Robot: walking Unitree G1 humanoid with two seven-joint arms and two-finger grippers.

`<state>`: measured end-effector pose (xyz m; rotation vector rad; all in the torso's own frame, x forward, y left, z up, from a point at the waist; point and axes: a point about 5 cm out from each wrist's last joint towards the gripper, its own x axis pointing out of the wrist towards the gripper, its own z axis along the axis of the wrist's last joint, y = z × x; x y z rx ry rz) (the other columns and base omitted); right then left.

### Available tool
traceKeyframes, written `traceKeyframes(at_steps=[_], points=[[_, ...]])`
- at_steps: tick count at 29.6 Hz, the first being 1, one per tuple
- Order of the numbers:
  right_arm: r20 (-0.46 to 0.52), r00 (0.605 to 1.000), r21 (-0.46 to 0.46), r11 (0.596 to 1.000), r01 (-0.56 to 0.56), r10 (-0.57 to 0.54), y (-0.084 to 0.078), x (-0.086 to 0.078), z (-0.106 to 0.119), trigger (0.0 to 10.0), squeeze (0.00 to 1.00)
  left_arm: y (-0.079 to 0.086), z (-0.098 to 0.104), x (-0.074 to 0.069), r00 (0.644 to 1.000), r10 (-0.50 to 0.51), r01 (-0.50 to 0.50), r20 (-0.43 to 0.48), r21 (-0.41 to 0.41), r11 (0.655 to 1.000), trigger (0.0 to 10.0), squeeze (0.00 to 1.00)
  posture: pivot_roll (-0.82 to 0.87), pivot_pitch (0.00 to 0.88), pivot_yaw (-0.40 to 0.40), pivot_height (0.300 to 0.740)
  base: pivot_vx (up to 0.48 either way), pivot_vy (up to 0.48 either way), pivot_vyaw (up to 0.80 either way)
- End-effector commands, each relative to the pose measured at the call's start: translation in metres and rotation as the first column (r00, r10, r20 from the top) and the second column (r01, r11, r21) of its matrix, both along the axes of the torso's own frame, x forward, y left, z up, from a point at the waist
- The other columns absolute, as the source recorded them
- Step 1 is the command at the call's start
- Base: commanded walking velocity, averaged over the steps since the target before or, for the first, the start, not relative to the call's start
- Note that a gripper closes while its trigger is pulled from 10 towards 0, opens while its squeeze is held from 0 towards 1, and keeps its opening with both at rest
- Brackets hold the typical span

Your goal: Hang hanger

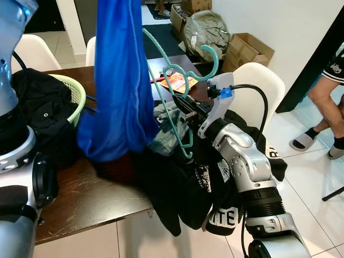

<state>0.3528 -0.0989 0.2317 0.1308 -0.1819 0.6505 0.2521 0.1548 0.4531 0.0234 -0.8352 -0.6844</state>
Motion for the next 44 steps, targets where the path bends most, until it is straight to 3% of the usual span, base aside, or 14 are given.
traceKeyframes(at_steps=[1,2,7,10,18,21,25,32,37,38,40,41,42,44], points=[[0.007,0.999,-0.006,0.999,0.046,-0.046,-0.006,0.004,0.000,10.0,0.00,-0.008,-0.024,0.008,0.997,-0.012,0.018,-0.077,0.072,0.997,10.0,0.00,0.06,0.097,0.005,0.740,0.000,0.000,0.00],[0.005,0.998,-0.017,0.998,0.062,-0.062,-0.008,0.005,-0.001,10.0,0.00,-0.010,-0.045,0.018,0.990,0.029,-0.011,-0.137,0.132,0.991,10.0,0.00,0.06,0.099,0.007,0.740,0.000,0.000,0.00],[0.001,0.997,-0.029,0.996,0.080,-0.080,-0.011,0.006,-0.002,10.0,0.00,-0.011,-0.079,0.030,0.970,0.103,-0.047,-0.218,0.249,0.967,10.0,0.00,0.06,0.100,0.008,0.740,0.000,0.000,0.00],[-0.008,0.995,-0.034,0.995,0.097,-0.098,-0.018,0.007,-0.003,10.0,0.00,-0.001,-0.136,0.039,0.913,0.276,-0.116,-0.300,0.457,0.882,10.0,0.00,0.05,0.105,0.010,0.740,0.000,0.000,0.00],[-0.013,0.996,-0.036,0.996,0.083,-0.083,-0.016,0.006,-0.005,10.0,0.00,0.002,-0.167,0.045,0.842,0.368,-0.192,-0.395,0.419,0.888,10.0,0.00,0.05,0.102,0.006,0.740,0.000,0.000,0.00],[0.005,1.000,-0.062,0.998,-0.014,0.015,-0.011,0.002,-0.004,10.0,0.00,0.003,-0.178,0.039,0.832,0.366,-0.158,-0.417,0.454,0.877,10.0,0.00,0.05,0.102,0.001,0.740,0.000,0.000,0.00],[0.017,0.999,-0.083,0.995,-0.047,0.049,-0.014,0.000,-0.003,10.0,0.00,0.006,-0.180,0.034,0.845,0.352,-0.141,-0.402,0.467,0.873,10.0,0.00,0.05,0.100,-0.004,0.740,0.000,0.000,0.00],[0.041,0.996,-0.176,0.982,-0.067,0.076,-0.048,0.002,0.000,10.0,0.00,0.010,-0.154,0.024,0.913,0.288,-0.124,-0.289,0.477,0.870,10.0,0.00,0.06,0.095,-0.016,0.740,0.000,0.000,0.00],[0.037,0.997,-0.312,0.948,-0.059,0.074,-0.097,-0.002,0.005,10.0,0.00,0.026,-0.116,0.022,0.945,0.285,-0.183,-0.160,0.463,0.867,10.0,0.00,0.05,0.095,-0.021,0.740,0.000,0.000,0.00],[0.037,0.997,-0.312,0.948,-0.059,0.074,-0.097,-0.002,0.005,10.0,0.00,0.026,-0.116,0.022,0.945,0.285,-0.183,-0.160,0.463,0.867,10.0,0.00,0.05,0.095,-0.021,0.740,0.000,0.000,0.00],[0.003,0.999,-0.369,0.928,-0.049,0.054,-0.128,-0.009,0.006,10.0,0.00,0.043,-0.095,0.018,0.955,0.282,-0.208,-0.093,0.468,0.859,10.0,0.00,0.05,0.100,-0.022,0.740,0.000,0.000,0.00],[0.003,0.999,-0.369,0.928,-0.049,0.054,-0.128,-0.009,0.006,10.0,0.00,0.043,-0.095,0.018,0.955,0.282,-0.208,-0.093,0.468,0.859,10.0,0.00,0.05,0.100,-0.022,0.740,0.000,0.000,0.00],[-0.048,0.996,-0.406,0.909,-0.093,0.081,-0.150,-0.021,0.004,10.0,0.00,0.054,-0.083,0.015,0.961,0.273,-0.218,-0.042,0.493,0.842,10.0,0.00,0.05,0.106,-0.018,0.740,0.000,0.000,0.00],[-0.070,0.993,-0.418,0.901,-0.116,0.096,-0.156,-0.026,0.004,10.0,0.00,0.057,-0.080,0.013,0.964,0.266,-0.217,-0.025,0.505,0.835,10.0,0.00,0.05,0.106,-0.018,0.740,0.000,0.000,0.00]])
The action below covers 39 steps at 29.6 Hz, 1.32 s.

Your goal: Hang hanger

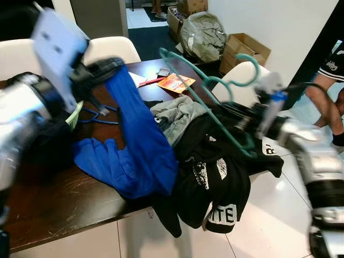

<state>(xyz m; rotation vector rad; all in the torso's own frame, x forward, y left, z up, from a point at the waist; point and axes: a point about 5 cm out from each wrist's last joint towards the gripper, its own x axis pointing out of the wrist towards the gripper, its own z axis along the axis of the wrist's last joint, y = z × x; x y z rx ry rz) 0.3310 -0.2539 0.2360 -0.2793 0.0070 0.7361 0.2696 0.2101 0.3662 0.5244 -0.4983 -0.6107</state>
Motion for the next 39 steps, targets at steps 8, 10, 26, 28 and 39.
traceKeyframes(at_steps=[8,10,26,28,39], points=[[-0.117,0.944,0.183,0.941,-0.286,0.310,-0.037,-0.056,0.020,10.0,0.00,0.004,0.014,-0.004,0.991,-0.132,0.126,0.038,0.133,0.983,10.0,0.00,0.02,0.124,0.005,0.740,0.000,0.000,0.00],[-0.111,0.933,0.196,0.927,-0.318,0.344,-0.035,-0.061,0.025,10.0,0.00,0.004,0.013,-0.003,0.990,-0.139,0.135,0.031,0.124,0.983,10.0,0.00,0.01,0.125,0.009,0.740,0.000,0.000,0.00],[-0.276,0.754,0.090,0.797,-0.597,0.596,0.019,-0.099,0.012,10.0,0.00,0.029,-0.013,0.056,0.967,0.242,-0.246,-0.079,-0.044,0.968,10.0,0.00,0.00,0.141,0.014,0.740,0.000,0.000,0.00],[-0.299,0.752,0.059,0.798,-0.600,0.587,0.031,-0.101,0.006,10.0,0.00,0.031,-0.017,0.060,0.957,0.275,-0.280,-0.093,-0.042,0.959,10.0,0.00,0.00,0.142,0.016,0.740,0.000,0.000,0.00],[-0.192,0.901,-0.047,0.914,-0.404,0.389,0.081,-0.077,-0.014,10.0,0.00,0.007,-0.023,0.068,0.972,0.193,-0.215,-0.131,-0.179,0.960,10.0,0.00,0.00,0.144,0.025,0.740,0.000,0.000,0.00]])
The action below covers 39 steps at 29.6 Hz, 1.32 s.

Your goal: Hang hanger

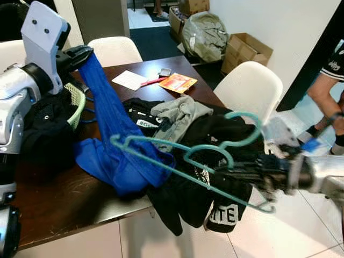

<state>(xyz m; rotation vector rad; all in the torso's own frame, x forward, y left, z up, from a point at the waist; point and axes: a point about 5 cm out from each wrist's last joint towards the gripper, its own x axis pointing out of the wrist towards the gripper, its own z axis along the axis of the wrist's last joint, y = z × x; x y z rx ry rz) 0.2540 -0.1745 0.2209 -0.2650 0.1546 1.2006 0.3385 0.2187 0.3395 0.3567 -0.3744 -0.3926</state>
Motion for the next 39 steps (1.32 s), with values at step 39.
traceKeyframes(at_steps=[39], points=[[0.244,0.919,-0.087,0.937,0.338,-0.309,-0.039,0.014,0.045,10.0,0.00,-0.021,0.071,-0.028,0.964,-0.180,0.215,0.196,-0.174,0.961,10.0,0.00,-0.01,0.137,0.051,0.740,0.000,0.000,0.00]])
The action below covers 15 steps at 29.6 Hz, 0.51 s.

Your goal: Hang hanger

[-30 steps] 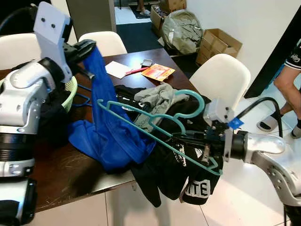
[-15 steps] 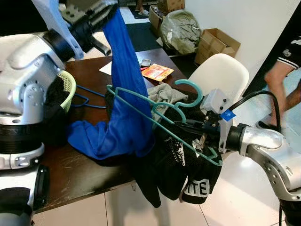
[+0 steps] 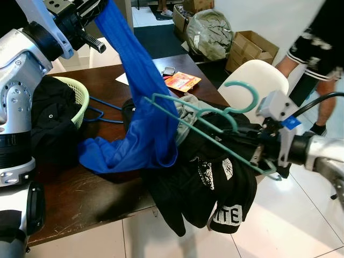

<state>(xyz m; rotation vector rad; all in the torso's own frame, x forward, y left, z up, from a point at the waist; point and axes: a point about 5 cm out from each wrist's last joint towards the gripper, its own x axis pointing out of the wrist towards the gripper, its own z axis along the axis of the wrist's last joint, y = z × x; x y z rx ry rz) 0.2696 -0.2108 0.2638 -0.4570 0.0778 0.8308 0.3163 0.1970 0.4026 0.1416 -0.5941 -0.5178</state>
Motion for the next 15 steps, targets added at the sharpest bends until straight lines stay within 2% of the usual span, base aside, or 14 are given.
traceKeyframes(at_steps=[1,9,13,15], points=[[0.016,1.000,-0.013,1.000,0.009,-0.009,-0.004,-0.003,0.003,10.0,0.00,0.000,0.007,-0.005,1.000,0.001,-0.001,0.030,0.012,1.000,10.0,0.00,-0.01,0.137,0.051,0.740,0.000,0.000,0.00],[0.080,0.996,0.016,0.999,0.048,-0.049,-0.005,-0.001,0.012,10.0,0.00,-0.003,0.005,-0.001,1.000,0.002,-0.002,0.018,0.018,1.000,10.0,0.00,-0.01,0.139,0.058,0.740,0.000,0.000,0.00],[0.145,0.984,0.045,0.994,0.095,-0.101,-0.013,0.005,0.029,10.0,0.00,0.007,0.004,0.003,0.998,0.062,-0.062,0.005,0.023,0.998,10.0,0.00,-0.01,0.142,0.066,0.740,0.000,0.000,0.00],[0.155,0.985,0.067,0.995,0.069,-0.079,-0.013,0.001,0.036,10.0,0.00,0.012,0.005,0.005,0.995,0.095,-0.095,0.005,0.018,0.995,10.0,0.00,-0.01,0.141,0.067,0.740,0.000,0.000,0.00]])
